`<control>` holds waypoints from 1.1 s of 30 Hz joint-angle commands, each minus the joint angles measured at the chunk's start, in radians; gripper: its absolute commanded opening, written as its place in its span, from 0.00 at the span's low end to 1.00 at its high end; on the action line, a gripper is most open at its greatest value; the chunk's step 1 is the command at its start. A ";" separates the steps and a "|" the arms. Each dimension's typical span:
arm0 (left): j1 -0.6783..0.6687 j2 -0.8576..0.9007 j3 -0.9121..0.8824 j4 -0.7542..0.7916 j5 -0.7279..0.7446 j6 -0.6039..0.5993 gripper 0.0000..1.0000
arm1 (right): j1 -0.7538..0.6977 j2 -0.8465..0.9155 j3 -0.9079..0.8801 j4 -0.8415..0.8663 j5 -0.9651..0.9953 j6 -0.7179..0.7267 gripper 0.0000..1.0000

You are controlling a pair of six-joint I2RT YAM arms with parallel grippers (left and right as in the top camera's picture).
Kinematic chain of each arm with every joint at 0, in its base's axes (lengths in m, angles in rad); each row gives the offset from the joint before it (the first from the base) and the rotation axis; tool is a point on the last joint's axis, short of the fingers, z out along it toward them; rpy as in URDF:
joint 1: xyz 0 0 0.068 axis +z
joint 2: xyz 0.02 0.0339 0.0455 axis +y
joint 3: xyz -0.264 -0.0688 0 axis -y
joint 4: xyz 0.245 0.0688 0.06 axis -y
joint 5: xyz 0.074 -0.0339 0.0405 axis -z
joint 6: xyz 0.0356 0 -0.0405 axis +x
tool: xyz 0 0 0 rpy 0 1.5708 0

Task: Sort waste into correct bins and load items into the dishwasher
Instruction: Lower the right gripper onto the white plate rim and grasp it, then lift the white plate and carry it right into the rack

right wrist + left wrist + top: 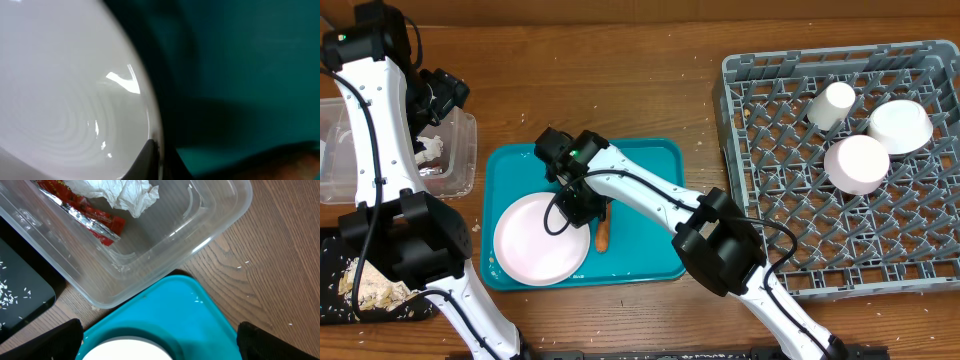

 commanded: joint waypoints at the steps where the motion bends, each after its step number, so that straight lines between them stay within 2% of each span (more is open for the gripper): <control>1: 0.002 -0.014 -0.003 0.001 -0.013 0.022 1.00 | -0.002 0.016 0.051 -0.030 0.004 0.008 0.04; 6: 0.002 -0.014 -0.003 0.001 -0.013 0.022 1.00 | -0.025 0.016 0.142 -0.098 0.003 0.024 0.04; 10: 0.002 -0.014 -0.003 0.001 -0.013 0.022 1.00 | -0.085 0.015 0.287 -0.199 -0.006 0.072 0.04; 14: 0.002 -0.014 -0.003 0.001 -0.013 0.022 1.00 | -0.208 0.013 0.517 -0.340 -0.037 0.071 0.04; 18: 0.002 -0.014 -0.003 0.001 -0.013 0.022 1.00 | -0.365 -0.014 0.708 -0.443 0.049 0.071 0.04; 21: 0.002 -0.014 -0.003 0.001 -0.013 0.022 1.00 | -0.457 -0.068 0.714 -0.443 0.067 0.072 0.04; 26: 0.002 -0.014 -0.003 0.001 -0.013 0.022 1.00 | -0.645 -0.145 0.713 -0.443 0.304 0.094 0.04; 33: 0.002 -0.014 -0.003 0.001 -0.013 0.022 1.00 | -0.848 -0.175 0.711 -0.443 0.468 0.102 0.04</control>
